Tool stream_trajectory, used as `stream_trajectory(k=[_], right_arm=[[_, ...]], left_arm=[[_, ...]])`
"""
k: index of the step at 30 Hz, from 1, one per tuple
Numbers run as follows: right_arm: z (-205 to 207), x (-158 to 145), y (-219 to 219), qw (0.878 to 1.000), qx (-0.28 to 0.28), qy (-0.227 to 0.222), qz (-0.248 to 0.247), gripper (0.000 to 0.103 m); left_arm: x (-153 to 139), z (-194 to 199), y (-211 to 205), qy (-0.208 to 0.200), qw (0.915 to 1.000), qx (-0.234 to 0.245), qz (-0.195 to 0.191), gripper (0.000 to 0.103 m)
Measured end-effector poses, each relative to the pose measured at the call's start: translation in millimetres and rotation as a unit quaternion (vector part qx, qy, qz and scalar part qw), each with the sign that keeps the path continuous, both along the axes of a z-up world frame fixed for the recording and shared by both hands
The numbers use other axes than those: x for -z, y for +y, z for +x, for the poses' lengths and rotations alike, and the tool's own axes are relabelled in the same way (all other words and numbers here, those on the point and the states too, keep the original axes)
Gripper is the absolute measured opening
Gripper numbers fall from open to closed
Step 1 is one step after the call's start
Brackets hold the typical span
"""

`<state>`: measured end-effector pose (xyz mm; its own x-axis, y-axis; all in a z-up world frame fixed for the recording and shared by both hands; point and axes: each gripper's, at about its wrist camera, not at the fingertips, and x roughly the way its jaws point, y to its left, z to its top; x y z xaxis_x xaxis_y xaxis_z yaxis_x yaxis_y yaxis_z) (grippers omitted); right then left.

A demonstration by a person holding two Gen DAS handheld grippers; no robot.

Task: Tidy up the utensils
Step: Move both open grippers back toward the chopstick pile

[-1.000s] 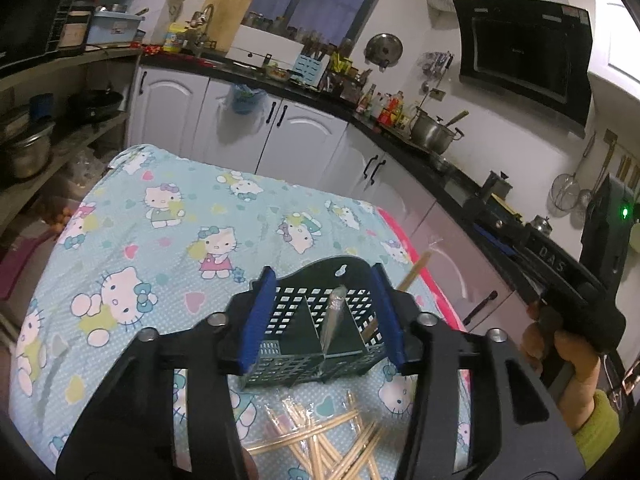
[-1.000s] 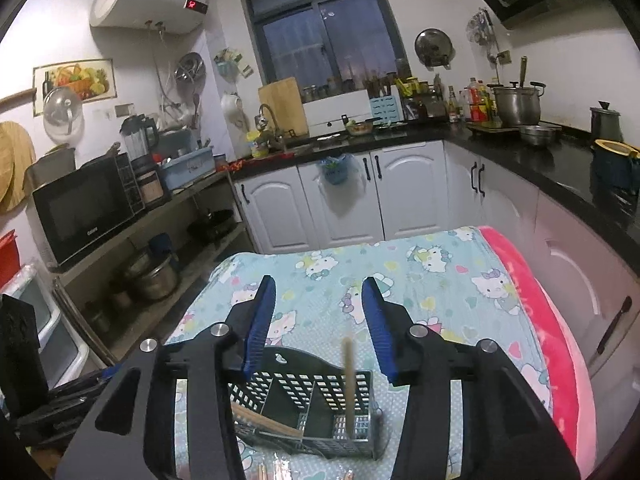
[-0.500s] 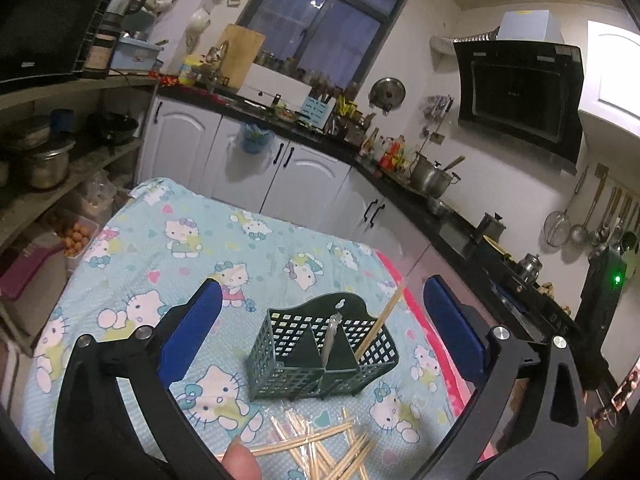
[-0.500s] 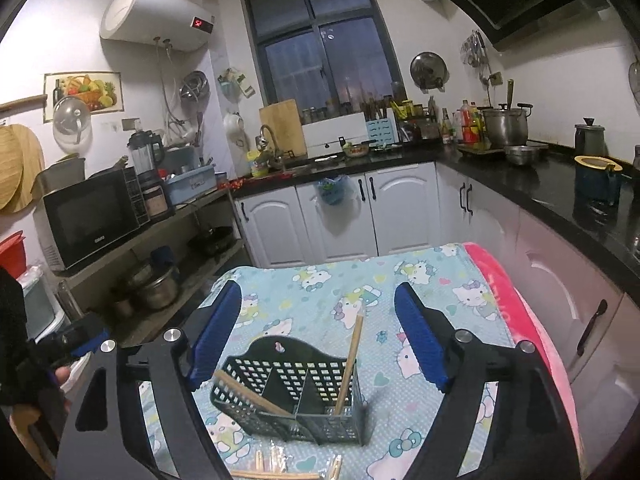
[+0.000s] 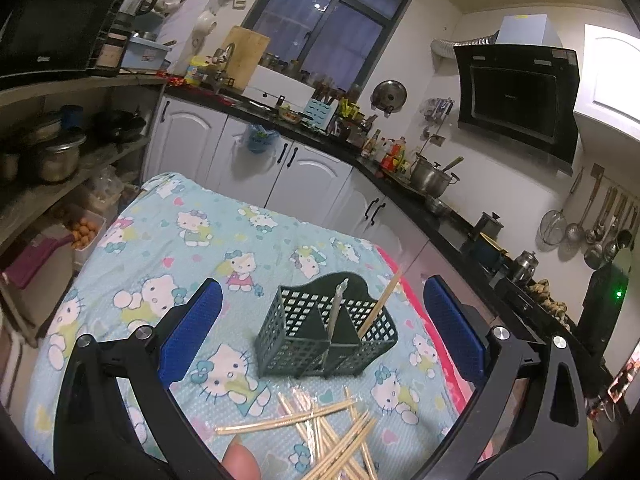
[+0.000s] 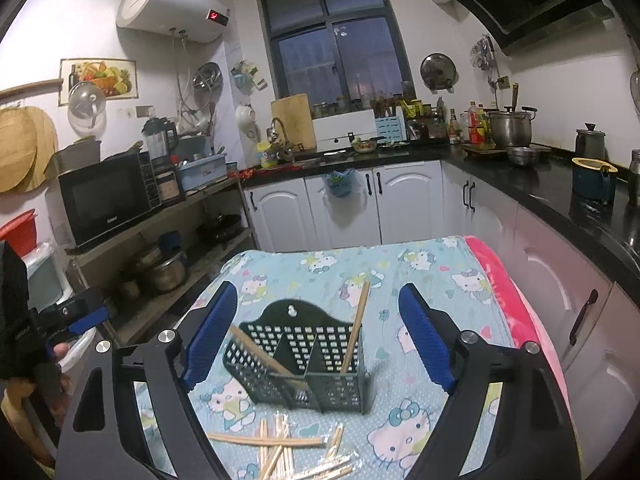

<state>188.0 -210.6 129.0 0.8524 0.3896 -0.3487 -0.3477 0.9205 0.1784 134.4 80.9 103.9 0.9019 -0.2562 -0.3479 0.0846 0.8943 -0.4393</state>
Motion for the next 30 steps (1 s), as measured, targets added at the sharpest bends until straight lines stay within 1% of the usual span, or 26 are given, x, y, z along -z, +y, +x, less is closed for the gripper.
stream_trajectory(k=[7,13,30], right_arm=[[-15.7,8.4,3.7,1.000,-0.010,0.008,-0.005,0.083],[-29.4,17.2,11.0,1.000,-0.020,0.010,-0.021,0.083],[-54.2,44.9,16.3,0.998,-0.027,0.029,-0.052,0.083]], left_arm=[[11.7,-14.7,4.4,0.010,0.9999,-0.003,0.001,0.092],[21.5,-21.1,3.0,0.020,0.9998,0.000,0.008,0.092],[56.1,-33.2,-1.9,0.069,0.9975,0.011,0.012,0.092]])
